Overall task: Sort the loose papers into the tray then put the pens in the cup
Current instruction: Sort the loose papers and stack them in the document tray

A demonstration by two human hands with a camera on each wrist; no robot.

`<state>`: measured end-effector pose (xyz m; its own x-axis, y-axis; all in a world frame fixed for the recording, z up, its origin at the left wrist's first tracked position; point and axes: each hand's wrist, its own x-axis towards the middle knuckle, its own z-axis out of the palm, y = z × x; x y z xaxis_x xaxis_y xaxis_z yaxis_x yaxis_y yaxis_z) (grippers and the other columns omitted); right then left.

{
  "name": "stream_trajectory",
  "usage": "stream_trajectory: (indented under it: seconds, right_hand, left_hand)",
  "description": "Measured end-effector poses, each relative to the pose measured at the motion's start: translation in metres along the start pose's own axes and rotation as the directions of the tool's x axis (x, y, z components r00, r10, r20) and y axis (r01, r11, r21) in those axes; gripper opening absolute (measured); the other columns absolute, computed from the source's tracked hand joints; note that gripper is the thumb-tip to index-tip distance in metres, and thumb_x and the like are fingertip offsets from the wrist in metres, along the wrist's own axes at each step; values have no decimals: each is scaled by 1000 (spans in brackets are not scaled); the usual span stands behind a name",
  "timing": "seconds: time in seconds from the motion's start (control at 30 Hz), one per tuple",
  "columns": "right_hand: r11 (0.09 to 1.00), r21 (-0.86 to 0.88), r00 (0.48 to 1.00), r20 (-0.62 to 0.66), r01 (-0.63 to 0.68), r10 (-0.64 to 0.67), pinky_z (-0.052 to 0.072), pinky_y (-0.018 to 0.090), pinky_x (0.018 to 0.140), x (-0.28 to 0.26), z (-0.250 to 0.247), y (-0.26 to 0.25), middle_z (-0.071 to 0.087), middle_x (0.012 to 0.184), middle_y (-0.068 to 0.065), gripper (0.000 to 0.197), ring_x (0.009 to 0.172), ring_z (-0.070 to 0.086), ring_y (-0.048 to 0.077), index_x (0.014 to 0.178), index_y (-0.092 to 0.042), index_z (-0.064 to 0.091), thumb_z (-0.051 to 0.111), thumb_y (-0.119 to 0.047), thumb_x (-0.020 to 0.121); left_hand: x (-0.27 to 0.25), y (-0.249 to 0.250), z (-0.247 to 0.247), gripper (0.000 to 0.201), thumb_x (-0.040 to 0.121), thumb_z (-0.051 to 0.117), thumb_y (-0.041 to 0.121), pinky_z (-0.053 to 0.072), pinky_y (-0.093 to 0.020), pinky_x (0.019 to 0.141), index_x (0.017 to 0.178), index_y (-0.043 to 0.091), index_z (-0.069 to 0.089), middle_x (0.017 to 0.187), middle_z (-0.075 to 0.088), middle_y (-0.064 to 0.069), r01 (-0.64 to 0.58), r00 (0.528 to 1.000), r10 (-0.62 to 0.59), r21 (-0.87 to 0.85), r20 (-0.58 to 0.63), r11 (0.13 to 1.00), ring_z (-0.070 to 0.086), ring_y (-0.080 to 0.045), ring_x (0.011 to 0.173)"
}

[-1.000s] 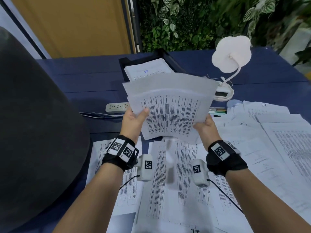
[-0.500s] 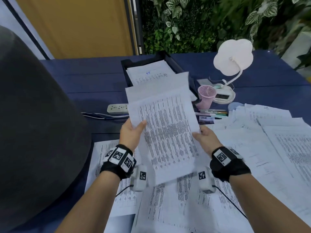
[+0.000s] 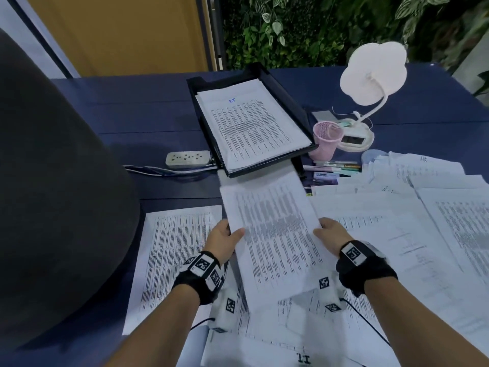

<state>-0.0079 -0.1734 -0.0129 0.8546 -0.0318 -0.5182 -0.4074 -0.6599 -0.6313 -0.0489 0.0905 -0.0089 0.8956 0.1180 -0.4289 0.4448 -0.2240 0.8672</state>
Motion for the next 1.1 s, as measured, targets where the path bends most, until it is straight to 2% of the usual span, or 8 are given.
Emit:
stream_trajectory:
  seconds: [0.1, 0.2, 0.43, 0.6, 0.77, 0.9, 1.0, 1.1]
  right_hand:
    - [997, 76, 998, -58, -11, 15, 36, 29, 78, 10, -10, -6, 58, 105, 14, 25, 90, 50, 25, 113, -3, 58, 45, -4, 92]
    - [993, 117, 996, -94, -2, 13, 38, 31, 82, 24, -19, -22, 62, 115, 20, 28, 98, 56, 31, 115, 1, 59, 46, -2, 91]
    - [971, 196, 983, -152, 136, -107, 41, 27, 72, 50, -31, -55, 63, 102, 14, 22, 85, 55, 23, 112, -2, 60, 50, -10, 93]
    - [953, 304, 992, 125, -5, -35, 52, 35, 61, 46, -38, -58, 61, 100, 12, 30, 70, 64, 29, 121, -19, 41, 53, -10, 95]
    - [968, 250, 997, 73, -33, 15, 39, 31, 48, 79, -42, -61, 66, 73, 19, 30, 50, 60, 27, 122, -8, 47, 49, -2, 93]
    - [892, 451, 1000, 1, -12, 13, 51, 28, 44, 107, -40, -79, 59, 99, 23, 26, 50, 62, 22, 114, -8, 50, 40, 7, 95]
    - [838, 545, 997, -60, -14, 56, 53, 35, 56, 125, -33, -86, 54, 88, 16, 24, 50, 57, 23, 113, -9, 47, 39, 6, 96]
    - [830, 557, 989, -107, -22, 98, 53, 27, 44, 136, -28, -89, 57, 83, 16, 14, 43, 59, 19, 100, -10, 49, 42, 1, 96]
  left_hand:
    - [-5, 0, 7, 18, 91, 62, 21, 54, -40, 88, 108, 19, 54, 113, 67, -7, 52, 997, -47, -85, 59, 995, 66, -21, 98]
    - [-10, -5, 18, 58, 82, 72, 34, 50, -44, 96, 128, 18, 43, 128, 58, 0, 148, 982, -132, -115, 133, 982, 59, -20, 113]
    - [15, 10, 28, 36, 95, 52, 11, 58, -29, 61, 128, 19, 39, 124, 56, -6, 140, 990, -139, -127, 22, 982, 62, -20, 93]
    - [50, 27, 24, 43, 96, 53, 13, 51, -21, 51, 134, 20, 37, 133, 50, -8, 108, 988, -124, -173, -88, 979, 62, -22, 90]
    - [80, 41, 22, 53, 93, 58, 15, 55, -22, 55, 140, 19, 34, 144, 38, -2, 84, 977, -127, -244, -168, 966, 66, -22, 86]
    - [91, 50, 27, 39, 92, 58, 4, 58, -22, 62, 126, 8, 41, 127, 55, -13, 12, 961, -97, -310, -259, 951, 64, -17, 82]
    - [97, 50, 30, 39, 86, 65, 3, 59, -31, 66, 114, 15, 40, 100, 64, -9, -51, 916, -38, -209, -400, 977, 65, -7, 61]
    - [102, 48, 30, 32, 81, 71, 9, 55, -30, 75, 109, 8, 56, 100, 65, -11, -29, 869, 71, 92, -490, 995, 64, -17, 71]
